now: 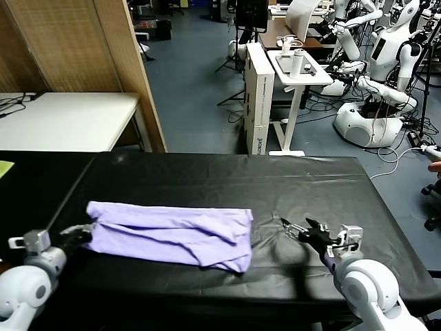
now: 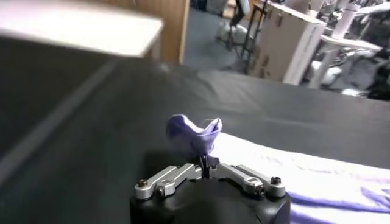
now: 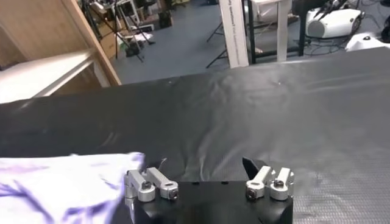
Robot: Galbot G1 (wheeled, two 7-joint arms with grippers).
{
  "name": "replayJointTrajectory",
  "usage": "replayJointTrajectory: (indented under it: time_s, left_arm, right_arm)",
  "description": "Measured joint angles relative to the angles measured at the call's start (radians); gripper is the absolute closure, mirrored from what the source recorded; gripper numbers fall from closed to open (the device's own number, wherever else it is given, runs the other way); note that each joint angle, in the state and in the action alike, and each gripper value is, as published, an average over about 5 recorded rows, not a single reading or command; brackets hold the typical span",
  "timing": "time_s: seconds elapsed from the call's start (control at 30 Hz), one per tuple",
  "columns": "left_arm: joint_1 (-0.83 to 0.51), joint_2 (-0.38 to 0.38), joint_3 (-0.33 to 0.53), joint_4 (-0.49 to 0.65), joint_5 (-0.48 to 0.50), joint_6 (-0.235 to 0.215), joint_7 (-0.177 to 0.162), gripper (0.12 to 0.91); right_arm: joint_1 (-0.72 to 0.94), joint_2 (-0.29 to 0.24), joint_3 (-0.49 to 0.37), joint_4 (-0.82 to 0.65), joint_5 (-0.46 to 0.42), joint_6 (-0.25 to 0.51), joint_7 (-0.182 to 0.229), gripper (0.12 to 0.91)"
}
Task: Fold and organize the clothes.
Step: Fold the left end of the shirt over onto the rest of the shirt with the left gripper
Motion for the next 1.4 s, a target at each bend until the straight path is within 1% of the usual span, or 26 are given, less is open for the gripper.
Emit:
replayJointTrajectory:
  time_s: [0.1, 0.2, 0.3, 0.47, 0.73, 1.07, 1.2, 1.4]
  left_arm:
    - [0.01, -0.018, 0.007, -0.028, -0.004, 0.018, -0.009, 0.858]
    - [0.006, -0.05, 0.03, -0.067, -0.036, 0.052, -0.028, 0.858]
    - [-0.008, -0.095, 0.065, -0.114, -0.08, 0.08, -0.047, 0.858]
    - [-0.051, -0.169, 0.142, -0.175, -0.135, 0.105, -0.07, 0.858]
    - [-0.121, -0.252, 0.276, -0.195, -0.139, 0.117, -0.094, 0.858]
    - [-0.174, -0.314, 0.422, -0.205, -0.13, 0.126, -0.127, 0.858]
    - [-0.193, -0.343, 0.468, -0.201, -0.123, 0.128, -0.137, 0.858]
    - [-0.204, -0.373, 0.51, -0.195, -0.107, 0.129, -0.138, 0.858]
  right_arm:
    - [-0.005, 0.001, 0.004, 0.003, -0.003, 0.0, 0.0, 0.118]
    - [-0.013, 0.002, 0.014, 0.004, -0.006, 0.001, -0.002, 0.118]
    - [-0.023, 0.006, 0.024, 0.004, -0.014, 0.003, -0.006, 0.118]
    - [-0.04, 0.017, 0.036, 0.004, -0.031, 0.006, -0.009, 0.118]
    - [-0.048, 0.025, 0.045, 0.003, -0.044, 0.006, -0.01, 0.118]
    - [-0.047, 0.04, 0.044, -0.005, -0.054, 0.007, -0.01, 0.118]
    - [-0.048, 0.041, 0.045, -0.007, -0.055, 0.007, -0.01, 0.118]
    - [-0.047, 0.043, 0.041, -0.009, -0.058, 0.007, -0.01, 0.118]
